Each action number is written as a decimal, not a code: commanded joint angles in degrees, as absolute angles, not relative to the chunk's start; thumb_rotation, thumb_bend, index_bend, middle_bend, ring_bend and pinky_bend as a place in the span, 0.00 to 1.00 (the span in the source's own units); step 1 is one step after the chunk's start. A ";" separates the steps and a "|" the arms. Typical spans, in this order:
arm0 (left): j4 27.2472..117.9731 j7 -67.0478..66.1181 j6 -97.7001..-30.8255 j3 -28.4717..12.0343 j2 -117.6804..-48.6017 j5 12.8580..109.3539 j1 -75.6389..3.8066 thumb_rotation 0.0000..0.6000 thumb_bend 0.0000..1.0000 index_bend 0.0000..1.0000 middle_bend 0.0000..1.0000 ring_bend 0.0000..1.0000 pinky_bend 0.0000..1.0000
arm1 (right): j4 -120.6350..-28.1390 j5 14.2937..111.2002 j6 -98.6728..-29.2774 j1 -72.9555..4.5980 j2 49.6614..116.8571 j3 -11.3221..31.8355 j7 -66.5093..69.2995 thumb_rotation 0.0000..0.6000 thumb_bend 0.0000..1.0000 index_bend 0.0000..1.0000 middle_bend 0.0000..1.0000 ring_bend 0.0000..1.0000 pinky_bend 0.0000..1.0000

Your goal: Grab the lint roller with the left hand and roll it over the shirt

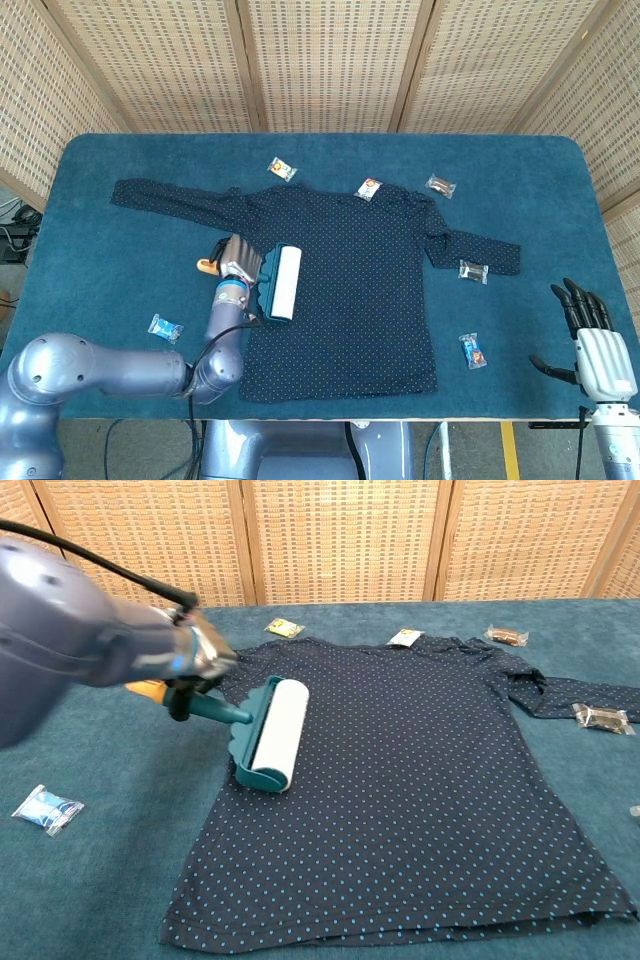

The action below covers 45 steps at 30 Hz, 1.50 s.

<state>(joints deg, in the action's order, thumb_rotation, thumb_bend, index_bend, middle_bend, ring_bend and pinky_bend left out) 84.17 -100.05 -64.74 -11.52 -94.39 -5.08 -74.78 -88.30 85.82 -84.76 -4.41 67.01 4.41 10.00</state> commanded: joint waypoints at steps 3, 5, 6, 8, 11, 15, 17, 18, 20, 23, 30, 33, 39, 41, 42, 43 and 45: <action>91.11 -89.67 -61.69 -8.44 -86.56 3.10 -68.93 1.00 0.88 0.87 0.86 0.76 0.69 | -88.75 86.12 -85.71 -4.17 67.11 4.51 8.83 1.00 0.14 0.01 0.00 0.00 0.00; 91.95 -86.31 -60.71 -8.00 -85.01 5.65 -67.63 1.00 0.88 0.87 0.86 0.76 0.69 | -88.88 86.18 -86.01 -4.06 67.13 4.53 8.44 1.00 0.14 0.01 0.00 0.00 0.00; 92.36 -84.24 -60.44 -7.88 -84.16 7.04 -66.79 1.00 0.88 0.87 0.86 0.76 0.69 | -88.96 86.16 -86.11 -4.01 67.15 4.54 8.18 1.00 0.14 0.01 0.00 0.00 0.00; 93.00 -81.27 -59.64 -7.54 -83.08 9.43 -65.68 1.00 0.87 0.87 0.86 0.76 0.69 | -89.06 86.25 -86.24 -3.96 67.19 4.50 7.85 1.00 0.14 0.01 0.00 0.00 0.00; 93.92 -76.38 -58.41 -6.98 -81.33 12.86 -63.75 1.00 0.87 0.87 0.85 0.76 0.67 | -89.15 86.64 -86.64 -3.90 67.32 4.44 7.12 1.00 0.14 0.01 0.00 0.00 0.00; 94.58 -70.66 -57.36 -5.18 -79.14 18.47 -61.20 1.00 0.85 0.85 0.82 0.74 0.64 | -89.21 86.85 -86.60 -3.88 67.50 4.22 6.29 1.00 0.14 0.01 0.00 0.00 0.00; 94.47 -68.39 -57.37 -4.53 -78.49 20.90 -60.05 1.00 0.83 0.85 0.80 0.72 0.62 | -89.23 86.98 -86.66 -3.88 67.61 4.16 5.91 1.00 0.14 0.01 0.00 0.00 0.00; 94.34 -67.21 -57.34 -4.20 -78.19 22.07 -59.44 1.00 0.82 0.84 0.79 0.71 0.61 | -89.25 87.00 -86.71 -3.87 67.66 4.15 5.70 1.00 0.14 0.01 0.00 0.00 0.00; 93.77 -64.97 -57.07 -3.58 -77.63 24.11 -58.33 1.00 0.79 0.83 0.77 0.70 0.60 | -89.28 87.08 -86.77 -3.86 67.78 4.12 5.31 1.00 0.14 0.01 0.00 0.00 0.00; 92.00 -61.50 -55.92 -2.29 -76.99 27.59 -56.86 1.00 0.78 0.82 0.75 0.68 0.58 | -89.40 87.23 -86.74 -3.91 68.10 4.01 4.35 1.00 0.14 0.01 0.00 0.00 0.00; 87.96 -57.51 -53.95 -0.17 -77.42 31.07 -55.24 1.00 0.77 0.76 0.70 0.64 0.56 | -89.45 87.38 -86.44 -4.01 68.64 3.73 2.76 1.00 0.14 0.01 0.00 0.00 0.00; 85.41 -56.24 -52.89 0.58 -78.54 32.15 -54.84 1.00 0.72 0.70 0.63 0.59 0.52 | -89.39 87.25 -86.26 -4.07 68.89 3.71 2.25 1.00 0.14 0.01 0.00 0.00 0.00; 81.84 -55.14 -52.28 1.44 -80.78 34.19 -54.57 1.00 0.58 0.41 0.40 0.37 0.37 | -89.16 87.00 -85.85 -4.22 69.27 3.69 1.59 1.00 0.14 0.01 0.00 0.00 0.00; 80.96 -54.78 -52.76 1.53 -81.29 35.03 -54.42 1.00 0.50 0.29 0.27 0.24 0.29 | -89.01 86.85 -85.62 -4.29 69.38 3.70 1.48 1.00 0.14 0.01 0.00 0.00 0.00; 80.81 -54.66 -52.93 1.51 -81.39 35.19 -54.37 1.00 0.48 0.25 0.22 0.20 0.26 | -88.98 86.81 -85.58 -4.31 69.41 3.71 1.48 1.00 0.14 0.01 0.00 0.00 0.00; 80.73 -54.54 -53.26 1.43 -81.45 35.21 -54.28 1.00 0.45 0.22 0.15 0.16 0.23 | -88.93 86.80 -85.50 -4.33 69.45 3.68 1.48 1.00 0.14 0.01 0.00 0.00 0.00; 81.05 -54.68 -53.85 1.33 -81.29 34.96 -54.23 1.00 0.41 0.18 0.03 0.07 0.16 | -88.82 86.87 -85.44 -4.39 69.54 3.66 1.46 1.00 0.14 0.01 0.00 0.00 0.00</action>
